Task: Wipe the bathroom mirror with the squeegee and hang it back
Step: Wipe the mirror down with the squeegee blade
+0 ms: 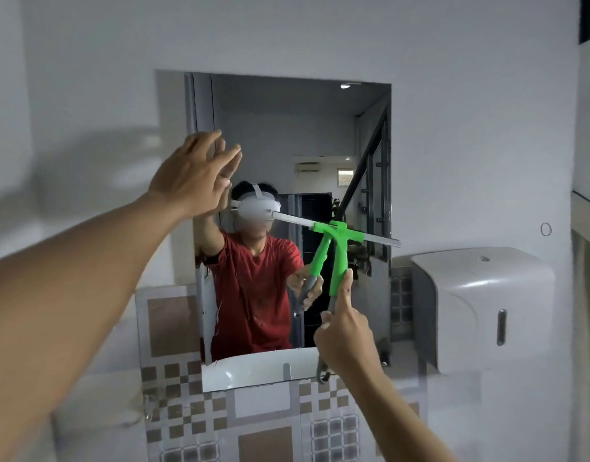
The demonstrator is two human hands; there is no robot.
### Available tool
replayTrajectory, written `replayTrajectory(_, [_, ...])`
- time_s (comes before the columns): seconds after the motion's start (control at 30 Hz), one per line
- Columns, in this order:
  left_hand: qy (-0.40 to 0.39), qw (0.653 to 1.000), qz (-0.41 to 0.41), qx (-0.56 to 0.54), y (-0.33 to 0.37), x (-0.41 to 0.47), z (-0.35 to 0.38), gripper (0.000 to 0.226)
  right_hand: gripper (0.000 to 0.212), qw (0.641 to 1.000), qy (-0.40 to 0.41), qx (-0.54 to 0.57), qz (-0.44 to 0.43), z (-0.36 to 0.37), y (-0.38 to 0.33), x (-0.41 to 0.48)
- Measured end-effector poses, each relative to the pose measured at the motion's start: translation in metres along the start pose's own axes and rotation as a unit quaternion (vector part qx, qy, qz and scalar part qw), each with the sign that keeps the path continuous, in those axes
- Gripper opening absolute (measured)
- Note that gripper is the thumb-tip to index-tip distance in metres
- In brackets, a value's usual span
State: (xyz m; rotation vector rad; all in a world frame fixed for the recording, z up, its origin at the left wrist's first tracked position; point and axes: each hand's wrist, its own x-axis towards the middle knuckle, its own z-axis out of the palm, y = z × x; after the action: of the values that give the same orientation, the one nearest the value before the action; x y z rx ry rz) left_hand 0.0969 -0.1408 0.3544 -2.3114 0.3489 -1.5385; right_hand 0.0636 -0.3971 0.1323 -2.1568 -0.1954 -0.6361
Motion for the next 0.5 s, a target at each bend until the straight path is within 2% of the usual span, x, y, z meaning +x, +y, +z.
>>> replayTrajectory(0.17, [-0.066, 0.998, 0.013, -0.011, -0.010, 0.021, -0.004, 0.063, 0.097, 0.983, 0.031, 0.176, 0.050, 0.046, -0.024, -0.013])
replayTrajectory(0.33, [-0.065, 0.998, 0.020, -0.006, -0.017, 0.023, 0.000, 0.063, 0.089, 0.971, 0.044, 0.233, 0.041, 0.078, -0.045, -0.024])
replayTrajectory(0.5, [-0.071, 0.997, 0.028, -0.001, -0.020, 0.024, -0.001, 0.063, 0.094, 0.963, 0.019, 0.267, 0.017, 0.118, -0.079, -0.034])
